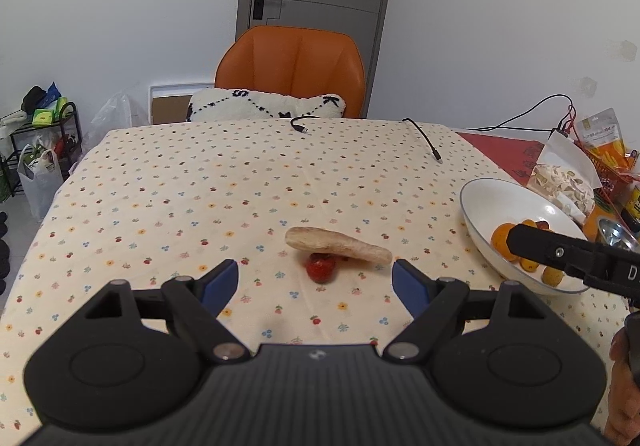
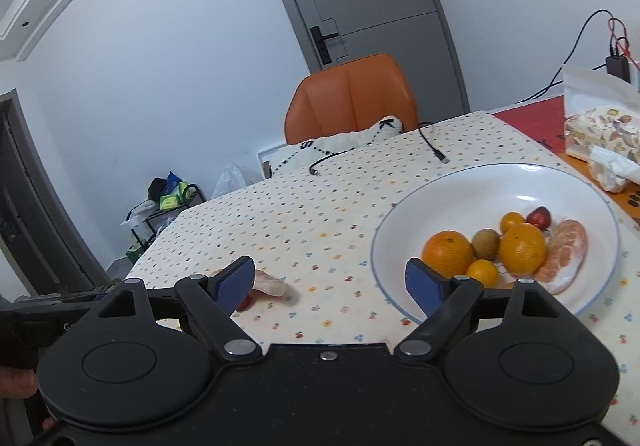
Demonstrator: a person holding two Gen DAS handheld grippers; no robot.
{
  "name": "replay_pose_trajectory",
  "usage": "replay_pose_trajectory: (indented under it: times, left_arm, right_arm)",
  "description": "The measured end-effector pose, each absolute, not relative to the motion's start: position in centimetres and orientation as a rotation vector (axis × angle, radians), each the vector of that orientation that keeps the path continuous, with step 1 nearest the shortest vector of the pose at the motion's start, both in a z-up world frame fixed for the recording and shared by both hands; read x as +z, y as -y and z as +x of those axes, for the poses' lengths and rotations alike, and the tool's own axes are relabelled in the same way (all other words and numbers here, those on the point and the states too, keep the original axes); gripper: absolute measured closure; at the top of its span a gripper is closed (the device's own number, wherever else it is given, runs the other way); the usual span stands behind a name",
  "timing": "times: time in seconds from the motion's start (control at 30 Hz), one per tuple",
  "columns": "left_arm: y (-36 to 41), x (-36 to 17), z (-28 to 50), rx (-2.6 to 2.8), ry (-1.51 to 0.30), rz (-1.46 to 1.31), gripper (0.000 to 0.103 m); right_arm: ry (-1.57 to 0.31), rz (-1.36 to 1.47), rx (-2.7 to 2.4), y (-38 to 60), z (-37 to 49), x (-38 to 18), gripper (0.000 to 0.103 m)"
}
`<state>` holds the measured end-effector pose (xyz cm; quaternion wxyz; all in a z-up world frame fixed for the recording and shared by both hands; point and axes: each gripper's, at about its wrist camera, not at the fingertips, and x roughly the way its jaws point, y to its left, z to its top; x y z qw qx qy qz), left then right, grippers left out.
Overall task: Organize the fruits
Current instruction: 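Move both open grippers back toward the red tomato and bread roll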
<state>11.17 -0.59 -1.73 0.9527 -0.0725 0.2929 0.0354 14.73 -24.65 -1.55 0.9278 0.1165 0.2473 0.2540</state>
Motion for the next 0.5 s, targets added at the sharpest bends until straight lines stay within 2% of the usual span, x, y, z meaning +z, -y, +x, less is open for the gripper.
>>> replay_pose_trajectory:
  times: [0.5]
  left_arm:
    - [-0.4,-3.4,12.8,0.046,-0.613,-0.205,0.024]
  right_arm:
    - [-0.542,0.206,0.593,21.9,15.6,-2.2,0.024]
